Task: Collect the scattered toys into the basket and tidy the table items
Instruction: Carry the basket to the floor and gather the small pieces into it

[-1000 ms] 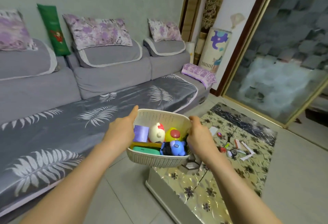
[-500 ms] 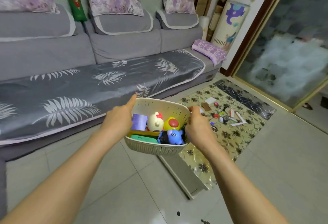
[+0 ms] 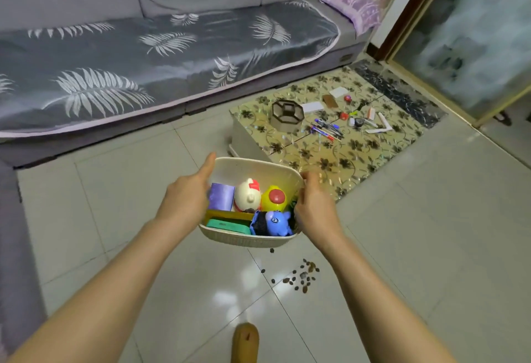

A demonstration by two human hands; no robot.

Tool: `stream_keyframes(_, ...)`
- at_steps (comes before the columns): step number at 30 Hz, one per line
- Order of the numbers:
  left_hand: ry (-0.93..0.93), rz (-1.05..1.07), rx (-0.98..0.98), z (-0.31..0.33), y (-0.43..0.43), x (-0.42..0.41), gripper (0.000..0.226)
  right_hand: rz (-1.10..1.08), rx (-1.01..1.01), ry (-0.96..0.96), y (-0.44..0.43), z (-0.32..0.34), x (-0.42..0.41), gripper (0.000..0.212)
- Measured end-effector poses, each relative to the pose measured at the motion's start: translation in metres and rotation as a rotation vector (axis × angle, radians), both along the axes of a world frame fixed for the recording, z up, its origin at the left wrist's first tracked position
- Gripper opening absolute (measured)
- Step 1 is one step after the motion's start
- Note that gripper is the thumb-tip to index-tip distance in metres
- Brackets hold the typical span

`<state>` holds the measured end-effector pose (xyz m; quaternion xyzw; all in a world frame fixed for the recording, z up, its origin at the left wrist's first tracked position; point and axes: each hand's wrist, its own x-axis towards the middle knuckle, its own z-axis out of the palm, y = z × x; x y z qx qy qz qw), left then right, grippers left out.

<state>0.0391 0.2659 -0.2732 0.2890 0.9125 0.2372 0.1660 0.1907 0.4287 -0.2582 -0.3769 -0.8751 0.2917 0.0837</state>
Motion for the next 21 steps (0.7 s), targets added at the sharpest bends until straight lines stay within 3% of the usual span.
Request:
stream_keyframes(8, -0.066, 0.071, -0.029, -0.090, -0.040, 0.036, 0.065, 0.034, -0.106, -0.051, -0.031, -0.097, 0.027, 0.026)
stream_keyframes(14, -0.093, 0.139, -0.096, -0.198, -0.045, 0.050, 0.068, 0.093, -0.211, -0.096, -0.029, -0.216, 0.025, 0.024)
stream_keyframes(21, -0.191, 0.278, -0.089, -0.400, -0.044, 0.068, 0.068, 0.148, -0.353, -0.134, -0.022, -0.417, 0.025, 0.020)
